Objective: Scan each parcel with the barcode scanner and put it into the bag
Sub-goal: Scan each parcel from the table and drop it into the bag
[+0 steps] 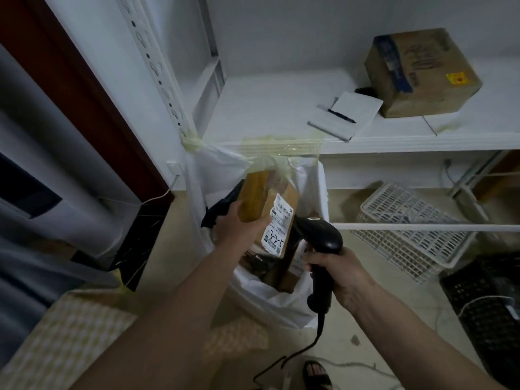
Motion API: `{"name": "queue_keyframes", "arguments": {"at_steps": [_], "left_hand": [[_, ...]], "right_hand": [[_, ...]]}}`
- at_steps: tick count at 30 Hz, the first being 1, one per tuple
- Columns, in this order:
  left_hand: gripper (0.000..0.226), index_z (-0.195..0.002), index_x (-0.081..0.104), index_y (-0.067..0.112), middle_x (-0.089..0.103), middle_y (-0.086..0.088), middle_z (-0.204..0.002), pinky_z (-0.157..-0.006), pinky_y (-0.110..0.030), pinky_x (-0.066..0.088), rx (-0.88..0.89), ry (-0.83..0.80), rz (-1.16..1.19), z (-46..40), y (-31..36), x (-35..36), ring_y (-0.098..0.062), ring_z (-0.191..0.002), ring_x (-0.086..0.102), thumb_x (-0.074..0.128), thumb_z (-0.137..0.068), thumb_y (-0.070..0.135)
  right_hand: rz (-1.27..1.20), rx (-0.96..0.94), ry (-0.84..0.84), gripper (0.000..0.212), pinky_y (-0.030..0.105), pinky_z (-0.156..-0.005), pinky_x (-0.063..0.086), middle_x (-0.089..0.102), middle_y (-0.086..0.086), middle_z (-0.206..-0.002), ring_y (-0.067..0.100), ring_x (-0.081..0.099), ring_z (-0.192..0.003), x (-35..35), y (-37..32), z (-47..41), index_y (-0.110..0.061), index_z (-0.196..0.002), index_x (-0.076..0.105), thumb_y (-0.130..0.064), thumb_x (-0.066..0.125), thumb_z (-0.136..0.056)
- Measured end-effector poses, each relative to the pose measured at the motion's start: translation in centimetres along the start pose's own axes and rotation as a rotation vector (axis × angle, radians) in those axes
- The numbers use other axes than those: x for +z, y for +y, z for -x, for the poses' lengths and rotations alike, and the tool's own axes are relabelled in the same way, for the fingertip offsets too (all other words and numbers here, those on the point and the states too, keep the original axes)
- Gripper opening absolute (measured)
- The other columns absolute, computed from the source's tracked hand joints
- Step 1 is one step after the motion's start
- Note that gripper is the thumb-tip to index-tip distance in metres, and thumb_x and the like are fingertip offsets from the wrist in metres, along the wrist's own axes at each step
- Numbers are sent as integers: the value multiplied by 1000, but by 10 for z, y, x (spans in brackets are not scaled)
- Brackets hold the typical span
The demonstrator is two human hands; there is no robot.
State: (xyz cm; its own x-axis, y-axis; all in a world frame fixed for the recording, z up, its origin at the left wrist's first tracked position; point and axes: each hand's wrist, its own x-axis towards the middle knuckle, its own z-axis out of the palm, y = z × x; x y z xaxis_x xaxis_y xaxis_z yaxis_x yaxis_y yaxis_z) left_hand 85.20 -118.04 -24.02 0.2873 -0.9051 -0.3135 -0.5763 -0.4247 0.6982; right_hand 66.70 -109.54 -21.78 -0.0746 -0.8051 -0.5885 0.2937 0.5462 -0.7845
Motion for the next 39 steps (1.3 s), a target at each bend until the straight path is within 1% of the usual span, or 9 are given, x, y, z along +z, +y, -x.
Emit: {"name": "queue_keyframes", "arguments": {"at_steps": [3,7,12,16,20,24,30,34,39], "left_hand": [[78,-134,43,46,39,-8,-132,-99,-46,43,-46,110,-99,-21,38,30,-30,-119,42,72,-65,65],[65,-127,49,39,36,-7,-134,-94,-43,38,42,221,-230,-40,60,71,-31,-121,36,70,-70,62],[75,-136,43,41,11,-5,-153,-108,-50,27,30,11,-347,-54,57,108,-32,-139,13,68,-70,67],[71,-139,41,36,17,-7,-152,-108,-49,32,25,-2,-271,-60,54,106,-31,-138,17,66,-78,59],[69,-140,43,25,32,-10,-146,-105,-42,34,30,60,-314,-55,39,82,-31,-134,27,65,-82,54],[50,-129,54,20,43,-8,-136,-103,-34,34,-27,130,-374,-30,4,38,-28,-126,35,65,-85,43],[46,-131,56,24,45,-4,-135,-107,-31,32,-172,273,-491,42,-81,-46,-24,-129,35,63,-87,36],[44,-132,56,21,49,-6,-133,-101,-31,40,-351,328,-457,126,-152,-95,-23,-125,43,61,-90,35],[41,-133,55,21,53,-4,-131,-92,-30,47,-583,386,-391,267,-246,-126,-21,-120,53,55,-95,37]], "right_hand": [[24,11,5,15,28,-57,43,54,17,-69,22,50,-58,-17,-21,-28,2,-86,64,13,64,-76],[83,36,-6,14,29,-60,43,55,14,-64,23,51,-59,-32,-37,-63,-1,-76,63,13,64,-75],[132,69,-16,13,33,-64,47,59,13,-65,26,57,-65,-44,-45,-95,0,-78,65,11,68,-72],[167,85,-30,12,37,-69,50,62,16,-68,28,60,-67,-39,-47,-108,1,-83,67,7,70,-73],[193,87,-133,14,35,-70,52,62,17,-73,26,60,-69,-16,-47,-108,3,-89,66,6,68,-76],[266,116,-250,20,42,-82,53,68,17,-85,27,65,-79,23,-38,-99,-4,-95,66,3,71,-77],[439,164,-526,9,33,-67,46,58,15,-73,24,56,-70,94,1,-44,1,-86,64,4,68,-79],[648,159,-737,7,36,-70,42,55,16,-71,27,53,-70,139,51,12,1,-76,64,-1,71,-77],[804,173,-868,7,34,-73,45,64,13,-72,26,60,-73,177,128,116,-3,-76,68,-2,74,-73]]}}
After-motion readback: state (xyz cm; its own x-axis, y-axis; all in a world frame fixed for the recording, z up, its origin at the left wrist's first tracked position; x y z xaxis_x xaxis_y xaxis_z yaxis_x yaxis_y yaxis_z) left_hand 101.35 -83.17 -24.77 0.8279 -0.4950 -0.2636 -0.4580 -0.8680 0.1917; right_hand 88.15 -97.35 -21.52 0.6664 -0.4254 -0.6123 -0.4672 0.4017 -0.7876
